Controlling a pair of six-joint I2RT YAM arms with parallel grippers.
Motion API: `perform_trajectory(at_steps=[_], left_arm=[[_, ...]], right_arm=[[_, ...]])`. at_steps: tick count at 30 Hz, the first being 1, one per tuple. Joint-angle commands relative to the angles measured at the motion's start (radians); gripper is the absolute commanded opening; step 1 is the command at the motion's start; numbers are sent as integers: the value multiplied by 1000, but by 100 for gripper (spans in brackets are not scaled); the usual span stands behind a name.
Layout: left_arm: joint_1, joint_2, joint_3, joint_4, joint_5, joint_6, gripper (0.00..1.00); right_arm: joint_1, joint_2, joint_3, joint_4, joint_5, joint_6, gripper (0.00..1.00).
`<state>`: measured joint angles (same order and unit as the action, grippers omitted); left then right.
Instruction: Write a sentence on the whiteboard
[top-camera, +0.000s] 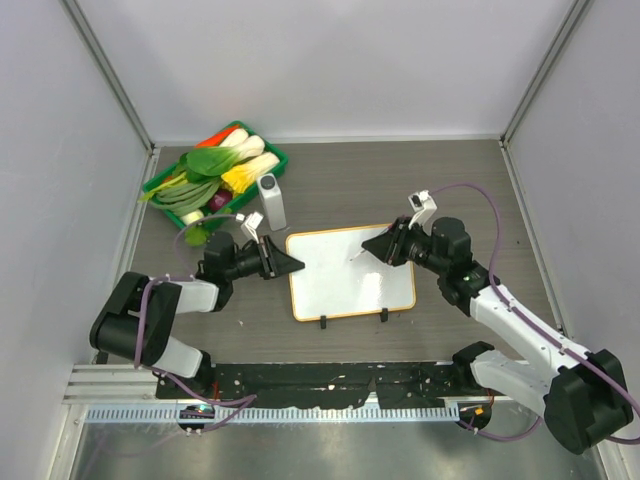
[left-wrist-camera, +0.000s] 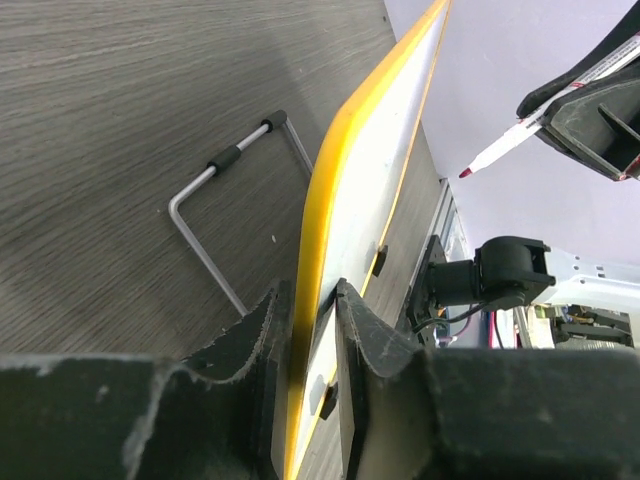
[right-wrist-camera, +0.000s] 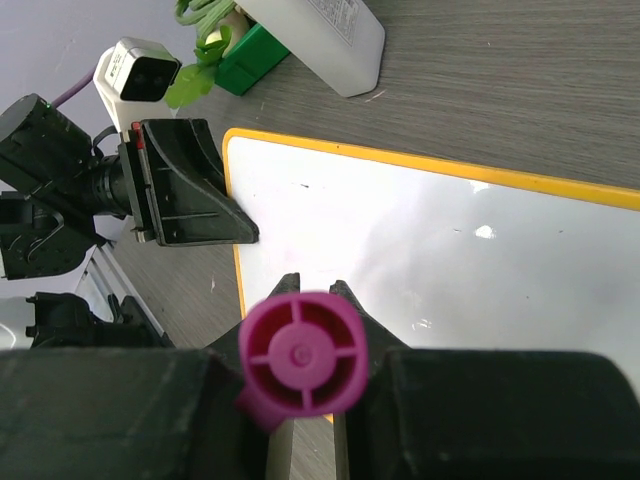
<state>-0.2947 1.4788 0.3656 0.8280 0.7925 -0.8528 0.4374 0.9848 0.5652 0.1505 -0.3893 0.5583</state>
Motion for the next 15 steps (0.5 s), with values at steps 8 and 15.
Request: perform_trajectory(at_steps=[8, 15], left_arm=[[-12, -15, -7, -18, -26, 80, 12], [-14, -86, -11, -122, -56, 141, 8]], right_arm=[[41, 15, 41, 81, 75, -37, 1], [64, 43, 50, 118, 92, -40, 2]])
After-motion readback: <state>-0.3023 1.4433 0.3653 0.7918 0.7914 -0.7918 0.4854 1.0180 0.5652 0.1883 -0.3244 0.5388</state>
